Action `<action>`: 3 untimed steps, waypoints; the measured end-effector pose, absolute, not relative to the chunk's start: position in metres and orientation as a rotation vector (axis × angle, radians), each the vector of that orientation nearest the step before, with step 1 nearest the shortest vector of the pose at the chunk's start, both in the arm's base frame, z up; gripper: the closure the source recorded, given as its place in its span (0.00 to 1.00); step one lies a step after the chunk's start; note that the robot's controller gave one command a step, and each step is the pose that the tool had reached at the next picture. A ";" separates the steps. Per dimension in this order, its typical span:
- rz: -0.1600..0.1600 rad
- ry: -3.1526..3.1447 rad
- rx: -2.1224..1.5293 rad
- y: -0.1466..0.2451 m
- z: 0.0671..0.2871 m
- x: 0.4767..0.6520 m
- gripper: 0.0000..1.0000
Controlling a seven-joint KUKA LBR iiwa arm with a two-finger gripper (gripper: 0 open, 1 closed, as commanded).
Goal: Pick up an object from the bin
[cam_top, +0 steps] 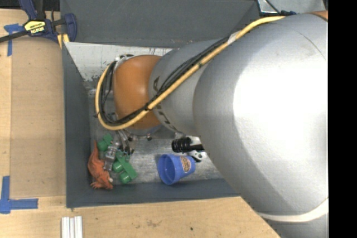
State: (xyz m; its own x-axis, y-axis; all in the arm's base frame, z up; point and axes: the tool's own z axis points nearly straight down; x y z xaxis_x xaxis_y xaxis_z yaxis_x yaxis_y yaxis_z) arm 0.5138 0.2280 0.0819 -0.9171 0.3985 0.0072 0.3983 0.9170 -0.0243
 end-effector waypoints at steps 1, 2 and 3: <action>-0.006 -3.128 -0.451 0.234 0.075 0.501 1.00; -0.006 -3.128 -0.451 0.234 0.075 0.501 1.00; 0.001 -3.119 -0.448 0.233 0.079 0.498 1.00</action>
Offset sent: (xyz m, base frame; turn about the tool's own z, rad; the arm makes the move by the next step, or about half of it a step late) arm 0.0000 0.0000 0.0000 0.0000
